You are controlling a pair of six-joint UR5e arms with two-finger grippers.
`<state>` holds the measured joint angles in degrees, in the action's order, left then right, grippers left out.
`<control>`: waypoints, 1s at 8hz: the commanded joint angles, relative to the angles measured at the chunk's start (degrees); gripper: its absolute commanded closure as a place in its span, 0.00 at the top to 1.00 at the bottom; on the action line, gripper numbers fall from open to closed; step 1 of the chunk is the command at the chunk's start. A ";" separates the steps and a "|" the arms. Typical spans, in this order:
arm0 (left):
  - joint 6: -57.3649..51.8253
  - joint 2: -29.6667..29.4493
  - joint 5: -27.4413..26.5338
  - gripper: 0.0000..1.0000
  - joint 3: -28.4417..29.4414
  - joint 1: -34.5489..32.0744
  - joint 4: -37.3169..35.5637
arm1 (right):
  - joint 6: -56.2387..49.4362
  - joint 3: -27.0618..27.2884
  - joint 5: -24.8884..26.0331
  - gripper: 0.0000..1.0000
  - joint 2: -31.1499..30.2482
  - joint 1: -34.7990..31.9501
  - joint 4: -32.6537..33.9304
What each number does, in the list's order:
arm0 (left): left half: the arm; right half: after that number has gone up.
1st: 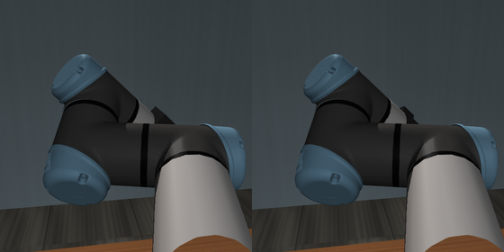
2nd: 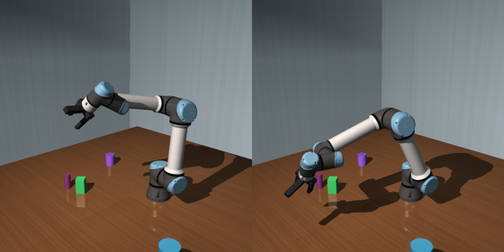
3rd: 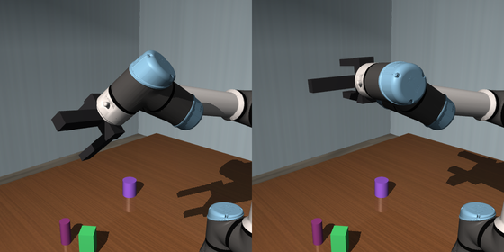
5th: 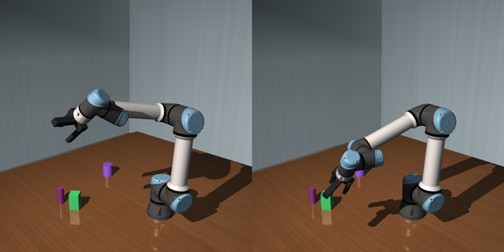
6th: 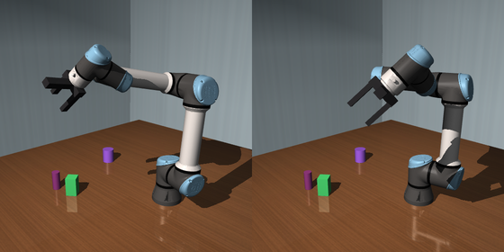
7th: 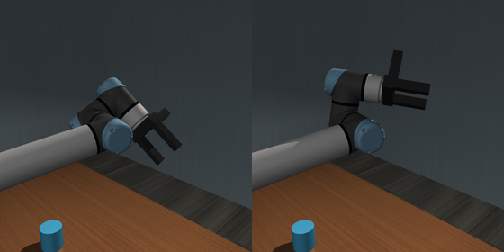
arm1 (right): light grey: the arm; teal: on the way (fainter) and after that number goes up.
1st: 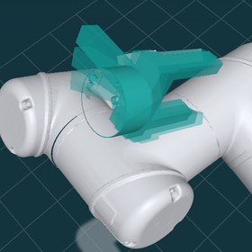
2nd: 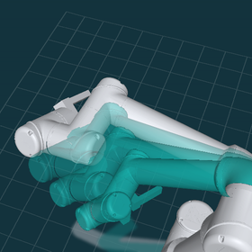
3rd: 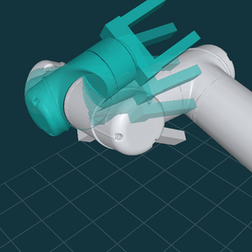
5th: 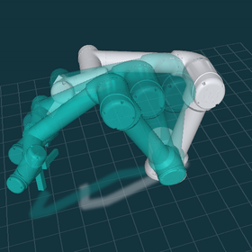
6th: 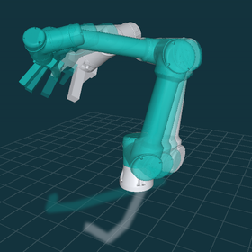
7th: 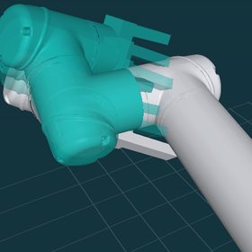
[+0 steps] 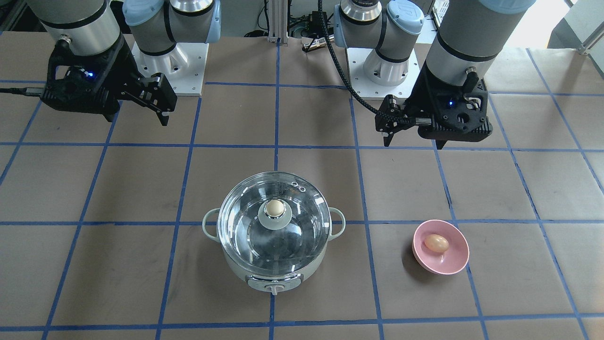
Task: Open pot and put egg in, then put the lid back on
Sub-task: 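Lower the right gripper onto the lid knob while the left nears the bowl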
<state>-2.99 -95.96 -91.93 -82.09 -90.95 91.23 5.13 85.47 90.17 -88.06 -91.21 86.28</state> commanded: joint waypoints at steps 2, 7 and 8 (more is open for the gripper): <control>-0.09 -0.19 0.35 1.00 0.35 0.16 -0.17 | -0.03 -0.48 -0.78 1.00 1.74 -0.19 2.40; 13.28 -1.34 0.18 1.00 -0.18 13.07 -7.03 | 14.87 -5.67 -5.16 1.00 17.36 -10.55 18.36; 20.58 -1.51 0.00 1.00 -0.18 13.08 -7.03 | 19.70 -5.67 -6.05 1.00 19.05 -12.92 21.10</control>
<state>5.53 -97.14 -91.70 -82.12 -80.01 84.73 16.70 80.12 86.24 -73.62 -99.65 100.90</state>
